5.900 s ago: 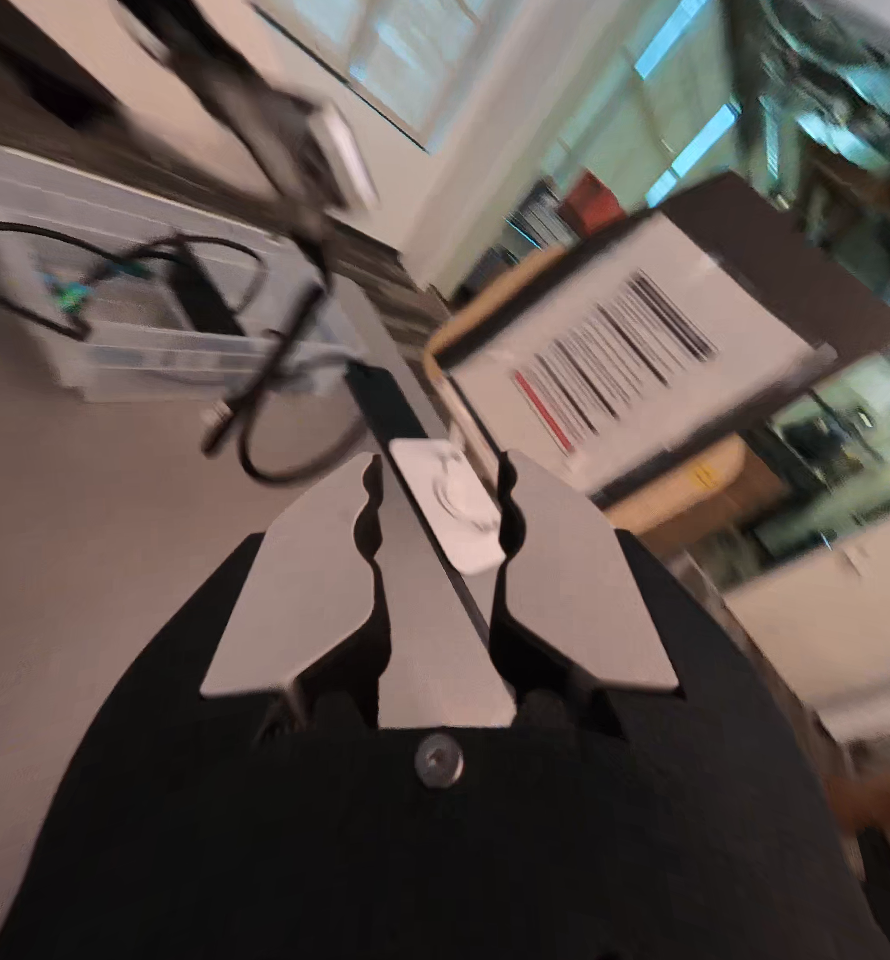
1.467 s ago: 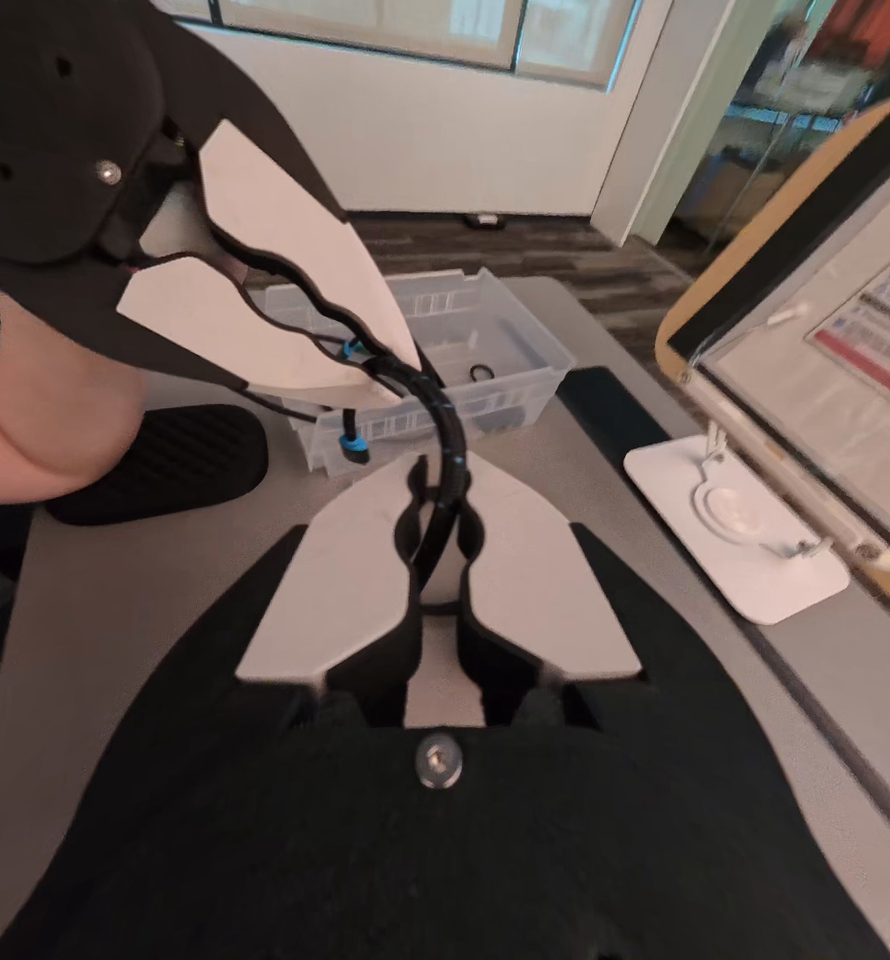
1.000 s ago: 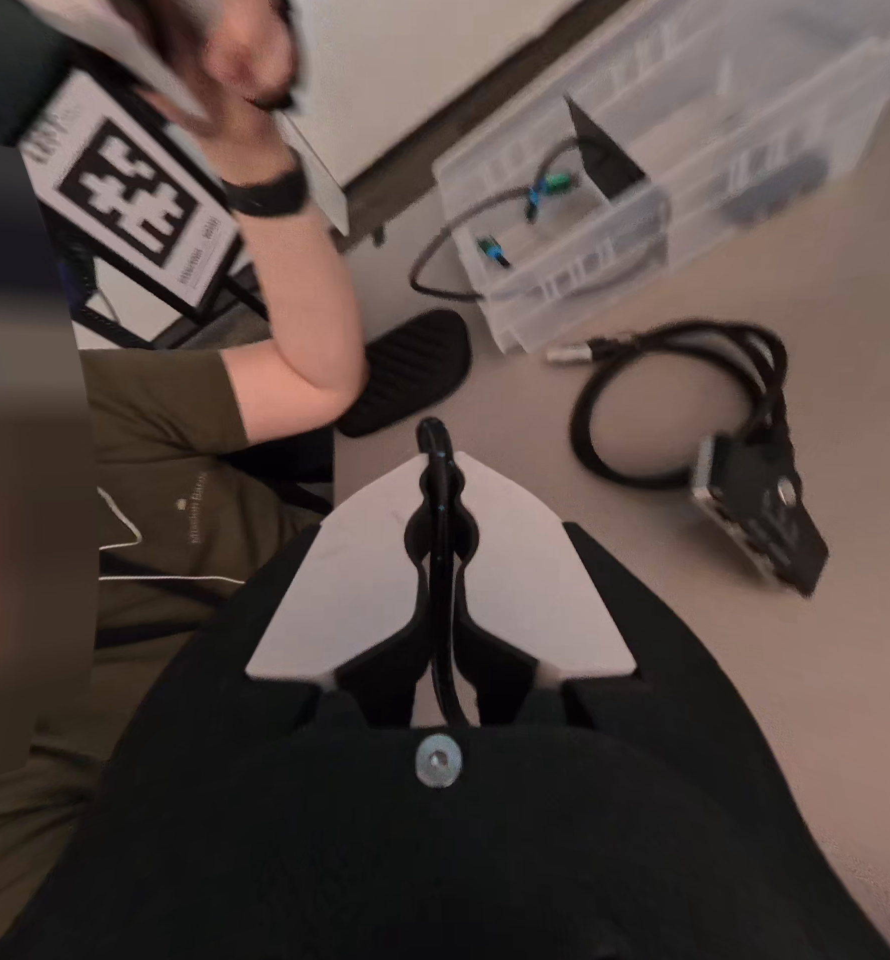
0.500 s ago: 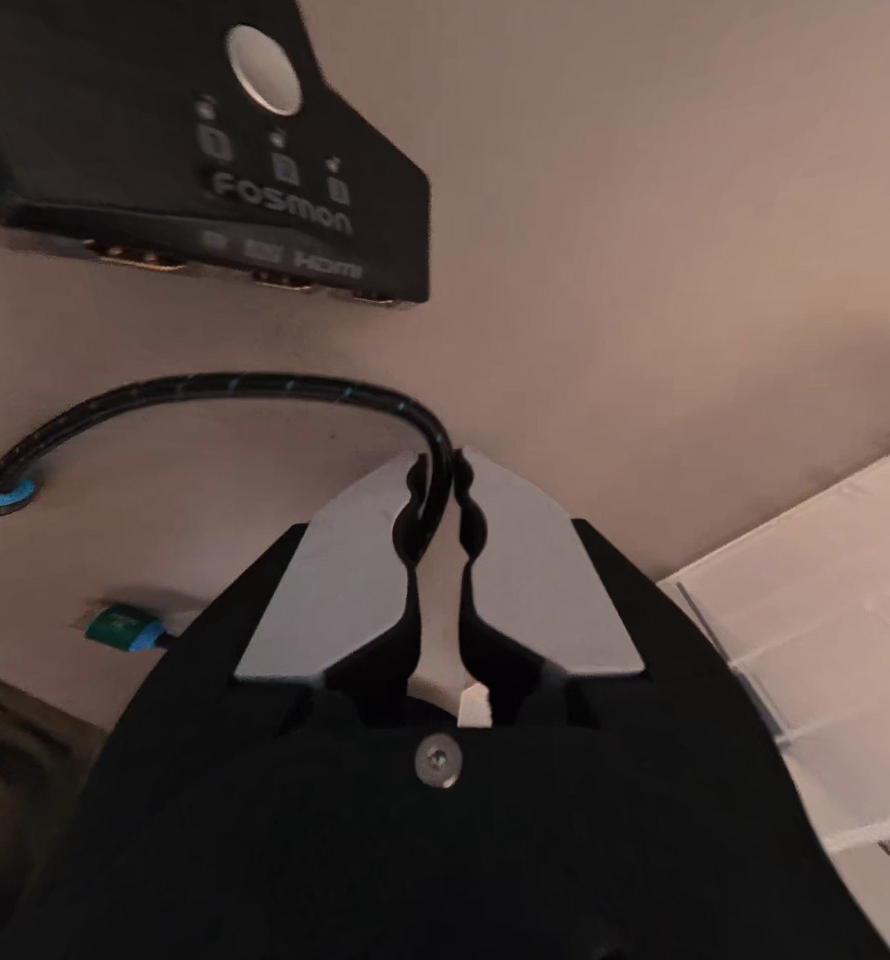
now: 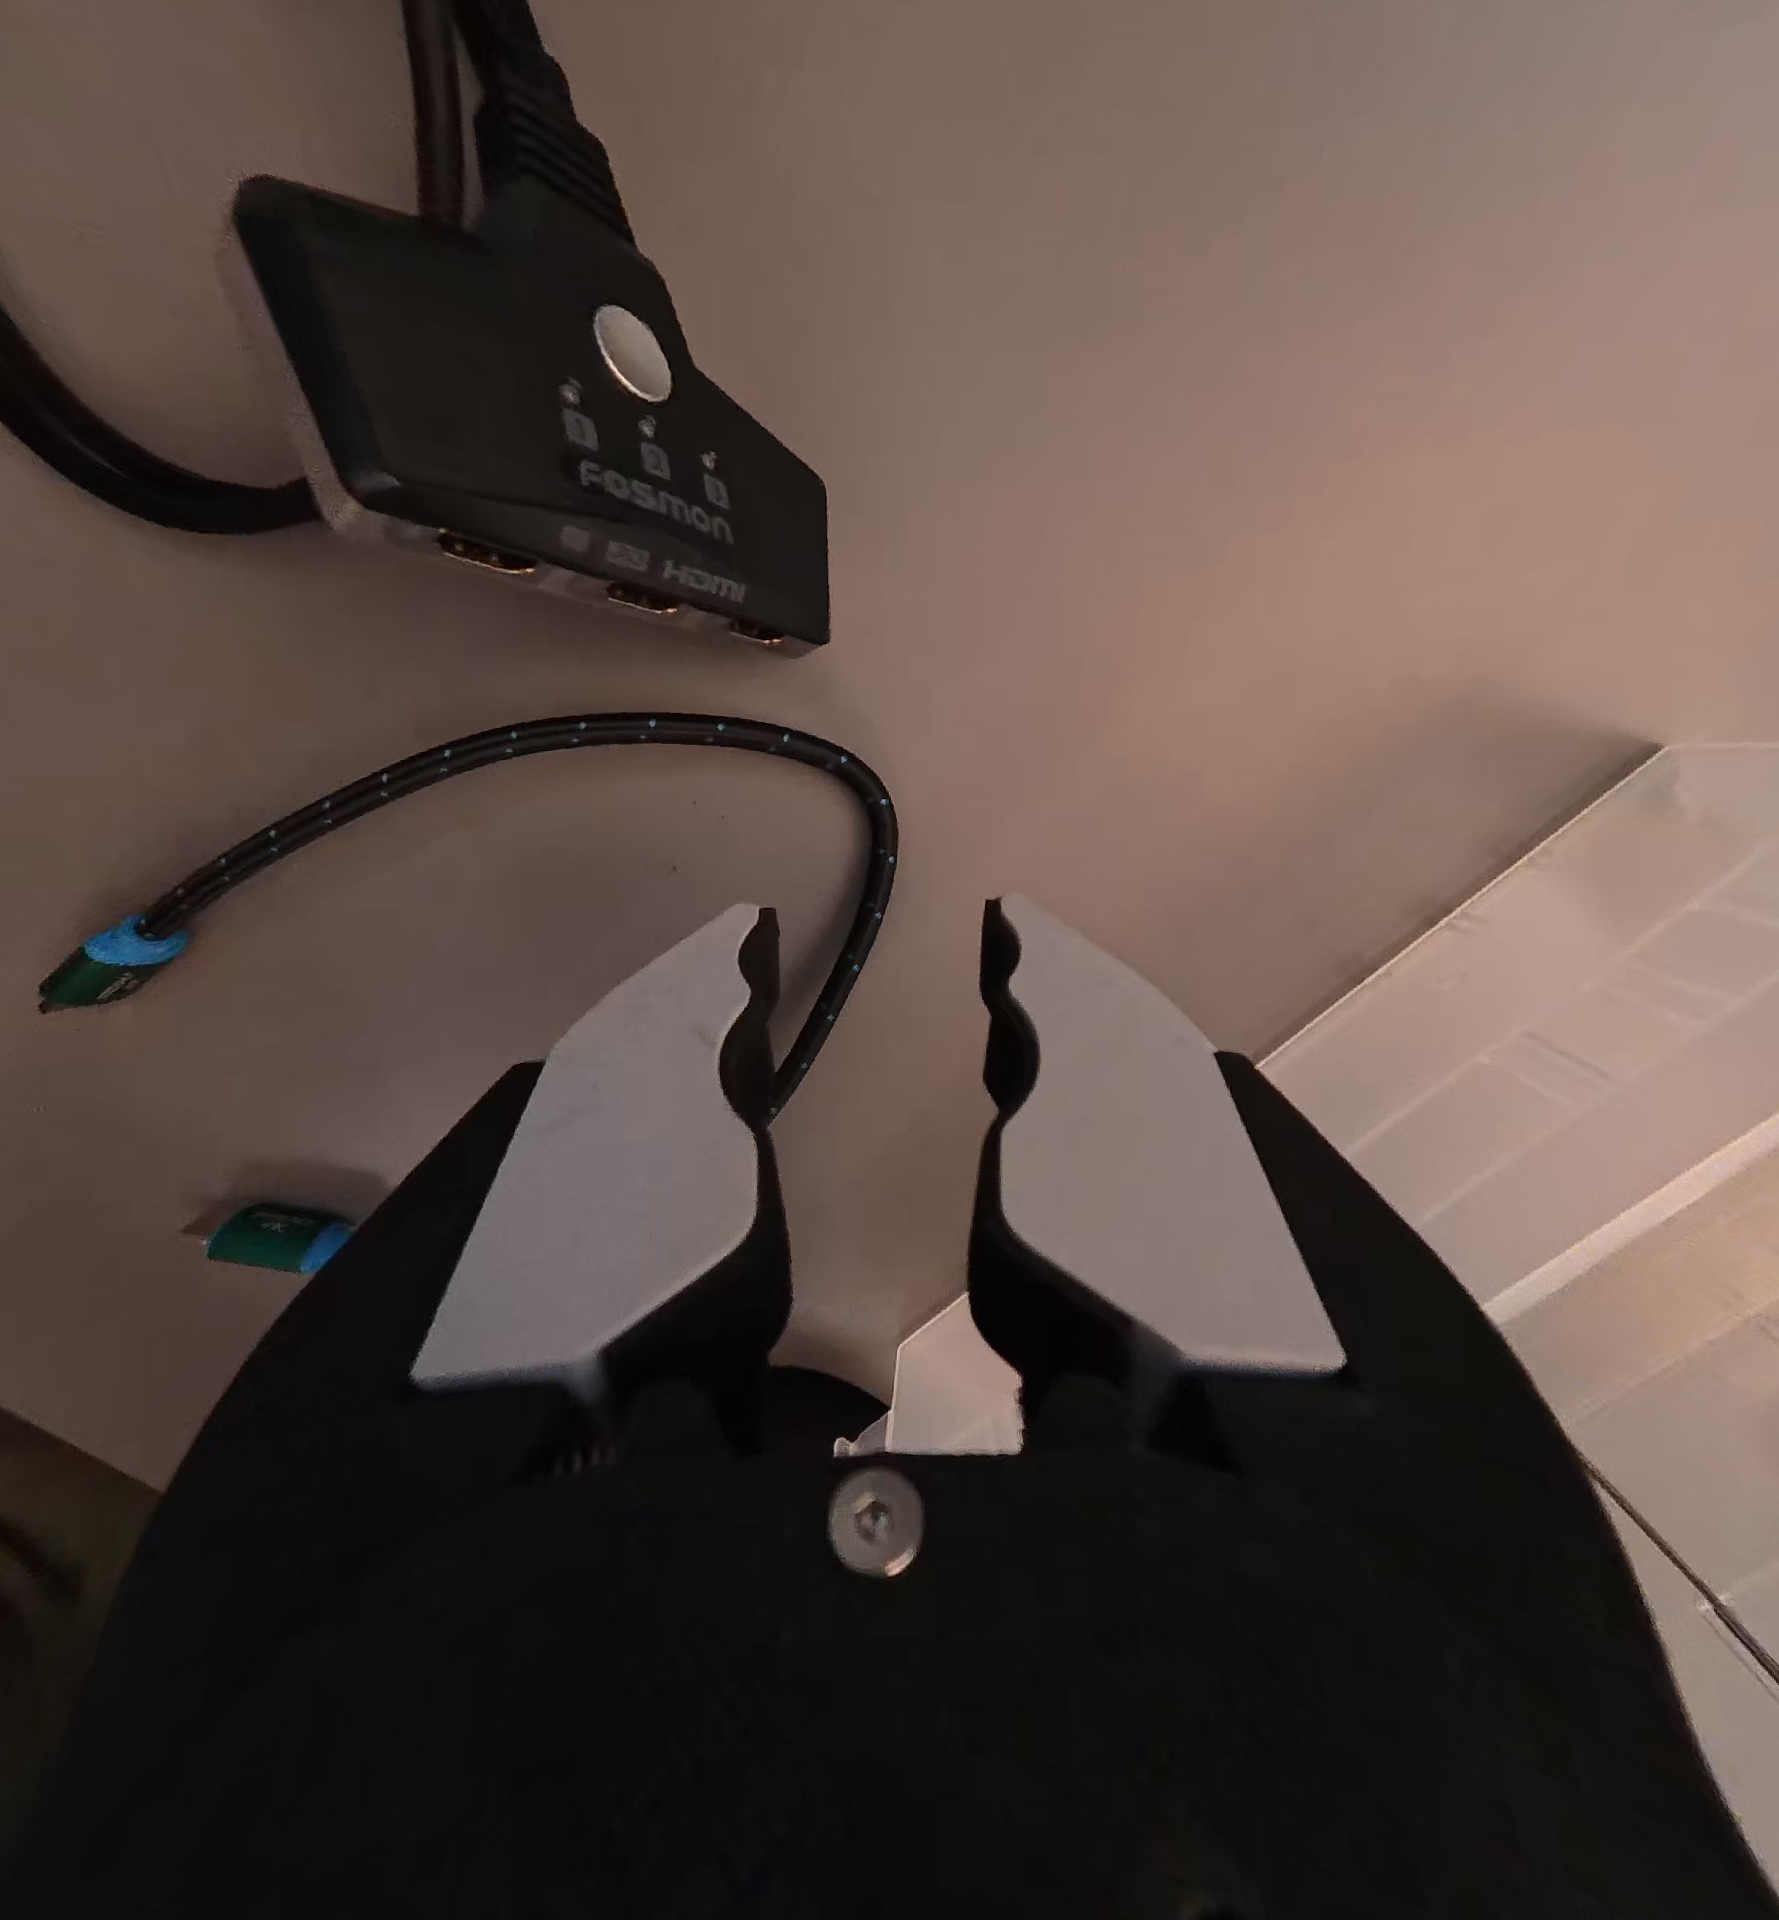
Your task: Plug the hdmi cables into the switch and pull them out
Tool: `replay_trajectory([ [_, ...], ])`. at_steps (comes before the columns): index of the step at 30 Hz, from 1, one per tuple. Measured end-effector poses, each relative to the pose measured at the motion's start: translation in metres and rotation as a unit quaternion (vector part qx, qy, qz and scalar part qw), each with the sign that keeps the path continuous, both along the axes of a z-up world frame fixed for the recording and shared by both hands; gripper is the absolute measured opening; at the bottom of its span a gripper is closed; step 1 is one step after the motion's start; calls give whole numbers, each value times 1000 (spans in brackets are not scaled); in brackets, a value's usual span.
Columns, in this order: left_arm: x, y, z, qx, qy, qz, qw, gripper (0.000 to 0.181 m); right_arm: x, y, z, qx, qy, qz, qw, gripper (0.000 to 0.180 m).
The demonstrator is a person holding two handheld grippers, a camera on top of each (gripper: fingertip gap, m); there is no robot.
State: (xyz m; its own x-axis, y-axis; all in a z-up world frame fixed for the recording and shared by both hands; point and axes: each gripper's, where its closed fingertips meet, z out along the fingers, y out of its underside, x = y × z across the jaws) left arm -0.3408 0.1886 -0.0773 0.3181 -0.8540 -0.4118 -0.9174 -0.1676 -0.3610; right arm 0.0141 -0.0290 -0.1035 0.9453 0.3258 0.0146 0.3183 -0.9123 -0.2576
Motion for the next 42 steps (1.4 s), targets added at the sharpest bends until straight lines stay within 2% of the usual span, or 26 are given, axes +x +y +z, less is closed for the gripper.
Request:
replay_trajectory([
  [2,-6,8,15,33,-6,24,999,22,-1,0,2,4,-1,2,1000,38],
  [5,0,8,56,80,-80,32,993,6,-1,1,6,12,-2,7,1000,38],
  [13,5,-6,158,251,-195,47,947,6,1,3,14,30,-5,7,1000,37],
  [16,13,-16,184,290,-226,48,929,6,1,6,21,49,-6,8,999,36],
  [18,25,-28,192,294,-227,32,928,6,-3,11,32,76,-2,11,997,33],
  [21,50,-53,200,297,-224,-13,928,6,-14,21,62,152,5,26,988,33],
  [23,74,-75,201,286,-227,-58,929,6,-31,30,95,239,13,54,969,35],
  [25,101,-100,198,274,-225,-115,928,6,-53,35,137,351,14,94,932,39],
  [27,126,-122,189,256,-215,-165,928,6,-78,29,177,454,39,127,881,41],
  [29,151,-143,177,240,-199,-208,927,6,-104,13,206,515,95,161,837,46],
  [31,171,-158,165,237,-178,-238,925,6,-124,-4,217,533,136,199,811,50],
  [33,188,-170,155,242,-158,-259,922,6,-129,-8,217,531,129,209,811,51],
  [38,212,-189,136,244,-128,-288,917,6,-129,-5,193,484,82,233,840,50],
  [42,222,-199,126,238,-117,-311,913,6,-128,-2,172,441,68,260,857,39],
])
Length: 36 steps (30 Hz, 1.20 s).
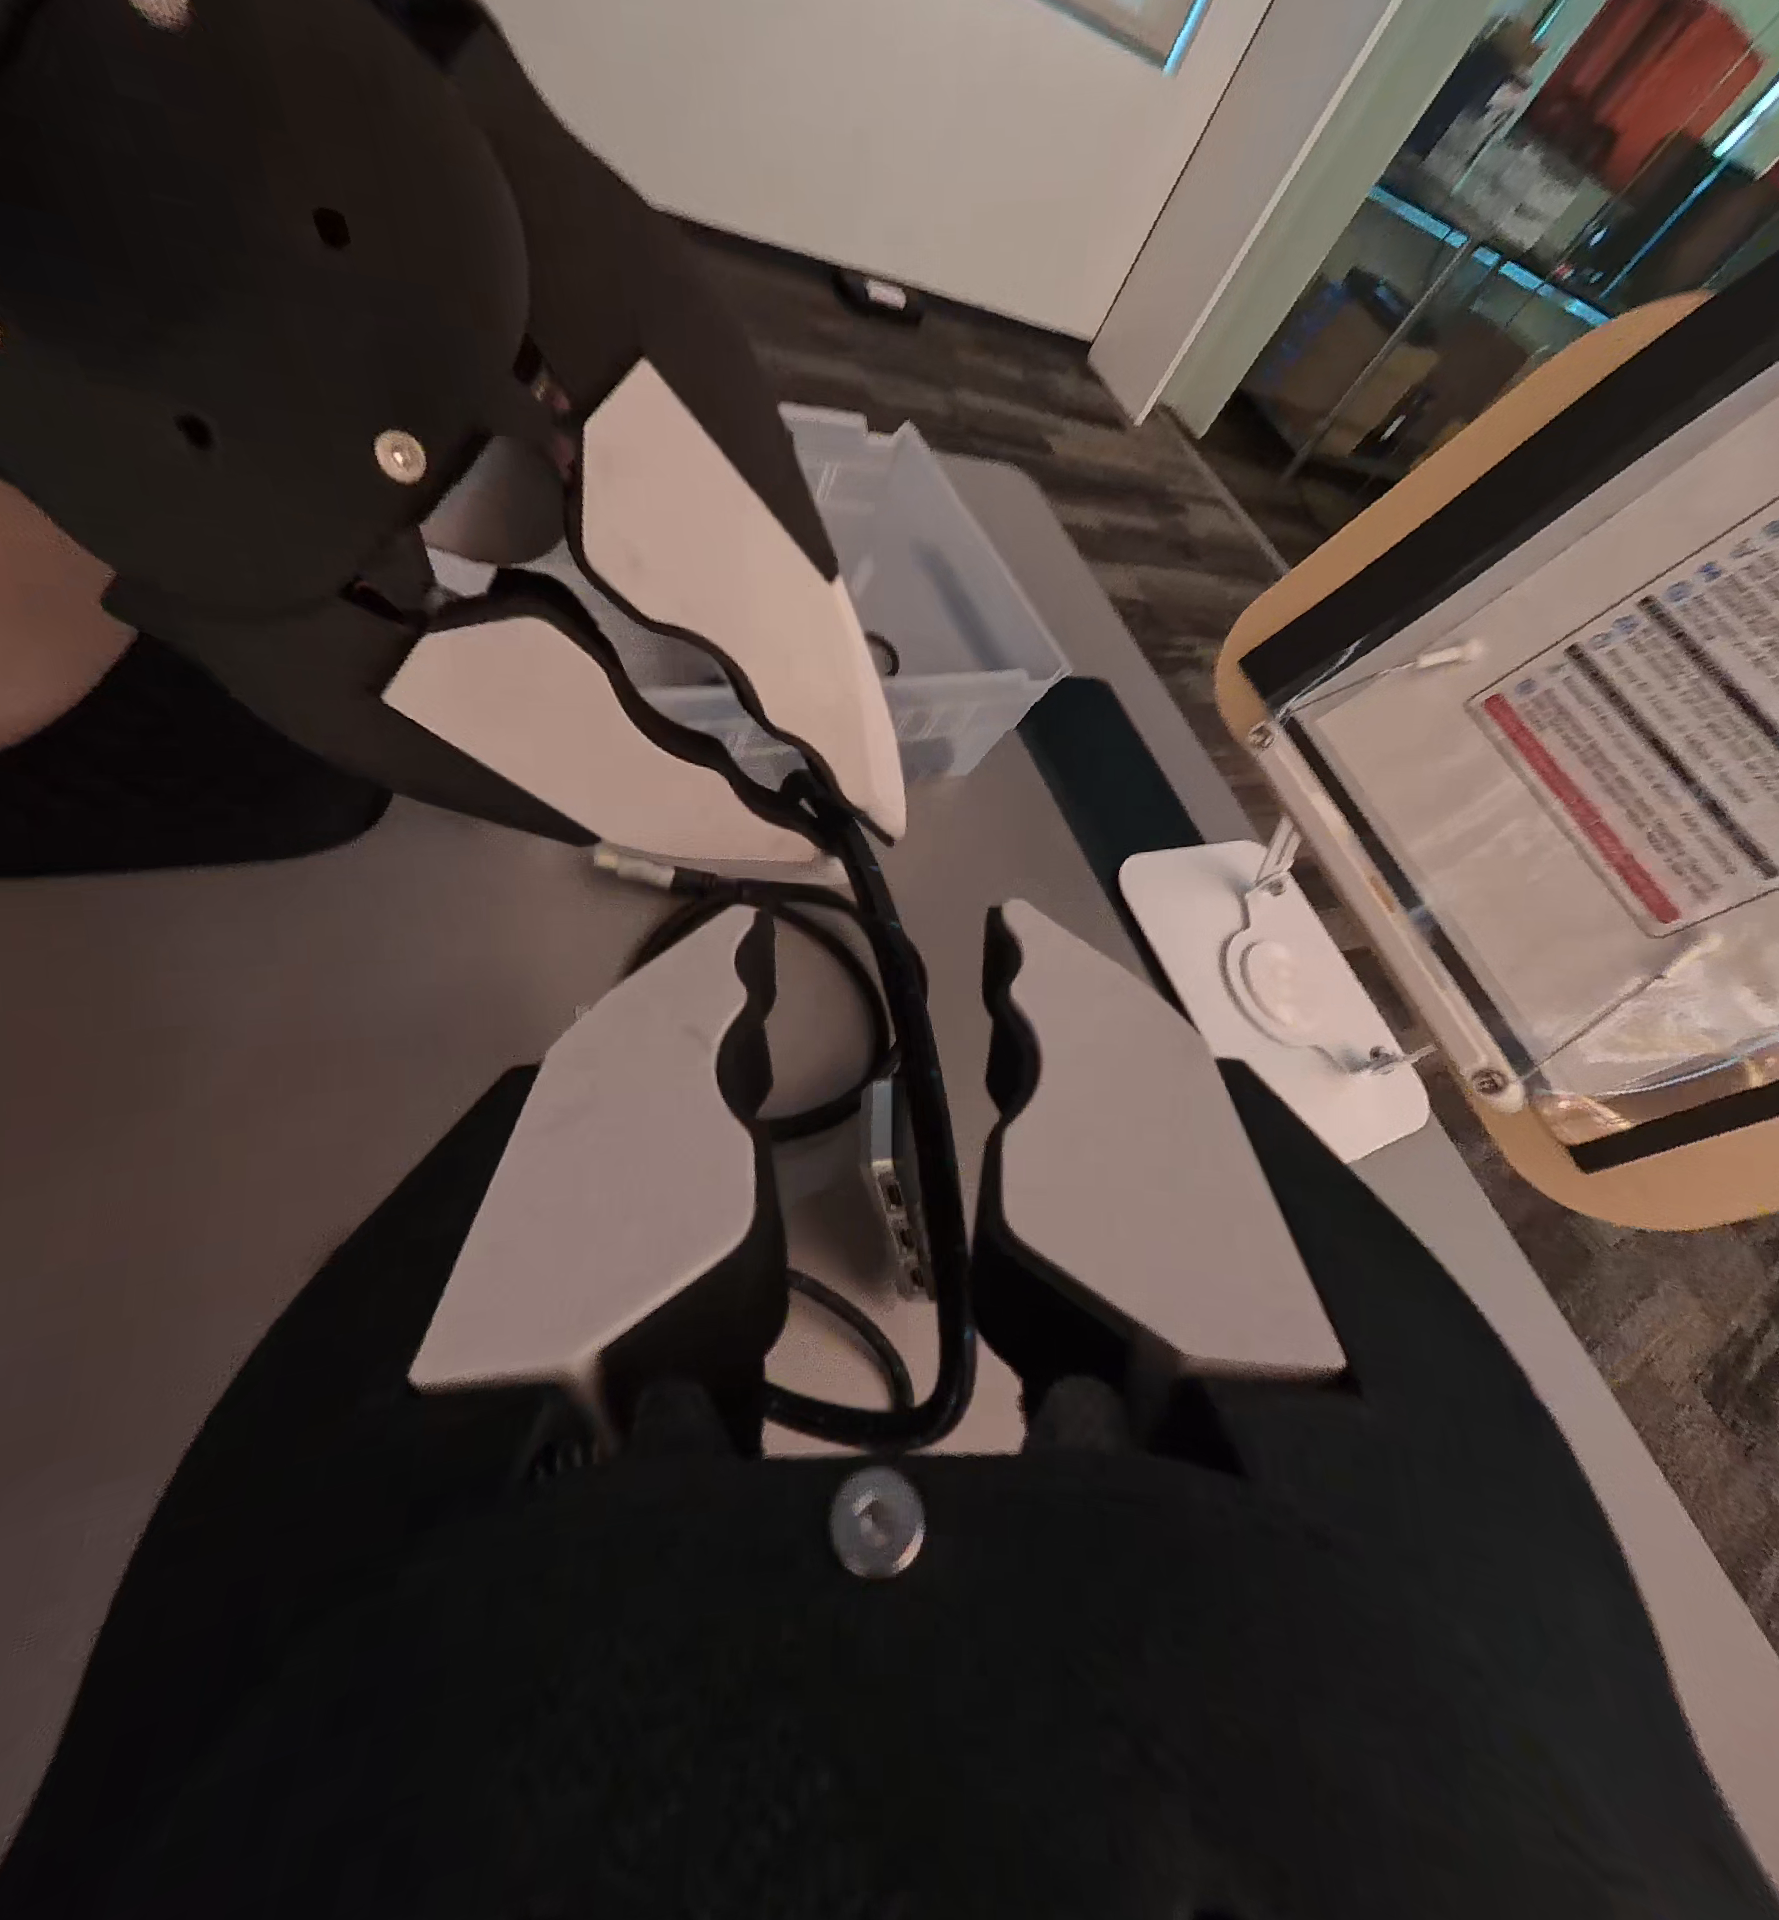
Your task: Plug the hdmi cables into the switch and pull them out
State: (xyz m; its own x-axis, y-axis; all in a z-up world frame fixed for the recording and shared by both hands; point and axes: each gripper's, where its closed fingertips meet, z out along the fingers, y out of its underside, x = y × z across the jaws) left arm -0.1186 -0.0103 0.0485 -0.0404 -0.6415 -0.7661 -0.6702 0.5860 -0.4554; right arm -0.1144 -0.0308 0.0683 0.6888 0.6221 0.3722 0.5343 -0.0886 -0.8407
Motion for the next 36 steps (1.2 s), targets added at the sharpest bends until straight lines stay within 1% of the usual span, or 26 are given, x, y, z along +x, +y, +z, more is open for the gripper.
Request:
replay_trajectory([
  [1,2,-3,-2,-3,3,-6,1000,6,0,1,-6,-11,-10,2,1000,36],
  [2,3,-5,-3,-5,4,-10,1000,6,0,1,-10,-20,-18,6,1000,28],
  [4,4,-7,-6,-11,8,-17,1000,6,0,0,-13,-25,-24,16,999,9],
  [6,4,-6,-1,-16,-12,-17,1000,7,-2,-2,-11,-23,-14,27,999,7],
  [7,3,-5,4,-22,-29,-14,999,12,-2,-2,-8,-22,-5,28,999,7],
  [10,-12,4,25,-69,-74,-7,995,47,8,0,5,2,10,12,1000,7],
  [11,-19,5,30,-99,-85,-15,991,53,10,-2,11,12,21,12,1000,7],
  [12,-27,5,35,-130,-97,-27,986,57,13,-4,17,19,36,14,999,7],
  [14,-42,5,46,-172,-121,-57,976,59,18,-11,31,29,70,28,997,7],
  [16,-54,7,53,-184,-142,-83,969,62,23,-18,43,39,106,43,993,7],
  [18,-60,4,53,-200,-144,-107,963,61,27,-26,55,47,147,66,986,7],
  [21,-55,0,54,-248,-158,-136,946,59,31,-39,72,54,203,102,972,7],
  [24,-48,1,49,-288,-164,-159,930,62,35,-51,84,63,228,125,963,7],
  [27,-41,-15,40,-353,-158,-235,892,69,38,-60,92,73,240,137,958,7],
  [28,-38,-18,39,-367,-162,-251,881,69,38,-62,95,76,244,141,957,7],
  [31,-32,-26,37,-398,-163,-284,857,60,39,-67,98,81,245,145,955,7],
  [33,-31,-33,43,-413,-176,-304,840,52,40,-66,98,82,242,140,957,7],
  [36,-30,-37,54,-462,-200,-318,803,41,39,-70,100,84,245,152,954,7],
])
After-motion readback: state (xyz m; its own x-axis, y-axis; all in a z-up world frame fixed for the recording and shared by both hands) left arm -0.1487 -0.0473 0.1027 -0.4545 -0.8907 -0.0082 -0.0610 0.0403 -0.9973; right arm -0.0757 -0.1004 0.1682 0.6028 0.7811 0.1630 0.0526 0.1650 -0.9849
